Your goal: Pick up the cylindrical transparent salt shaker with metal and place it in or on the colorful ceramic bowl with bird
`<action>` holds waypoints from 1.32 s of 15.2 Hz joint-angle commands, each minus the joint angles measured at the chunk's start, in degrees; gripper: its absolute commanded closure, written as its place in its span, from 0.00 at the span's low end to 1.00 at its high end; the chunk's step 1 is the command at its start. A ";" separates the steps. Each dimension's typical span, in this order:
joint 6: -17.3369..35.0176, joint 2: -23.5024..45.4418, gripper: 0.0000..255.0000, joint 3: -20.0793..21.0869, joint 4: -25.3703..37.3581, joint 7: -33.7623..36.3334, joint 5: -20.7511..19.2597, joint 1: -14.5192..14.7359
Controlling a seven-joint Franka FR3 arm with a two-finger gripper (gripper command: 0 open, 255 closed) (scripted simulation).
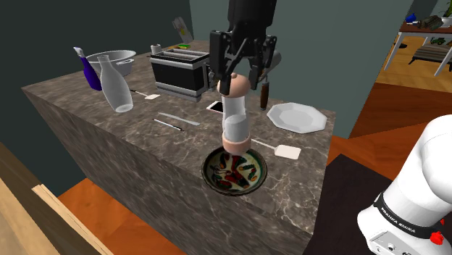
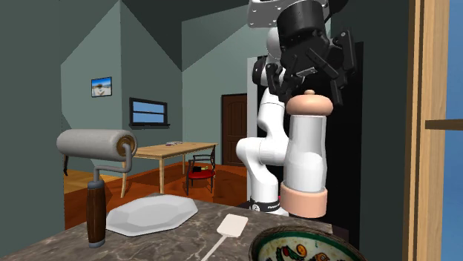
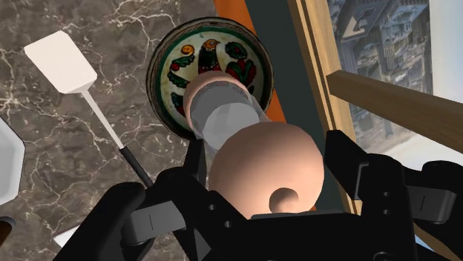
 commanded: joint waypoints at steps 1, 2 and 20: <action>1.65 -0.26 1.00 0.15 -1.88 -0.28 0.20 0.09; 2.39 -0.40 1.00 0.22 -2.76 -0.41 0.30 0.14; 10.39 -1.02 1.00 1.16 -11.42 -1.69 1.38 0.63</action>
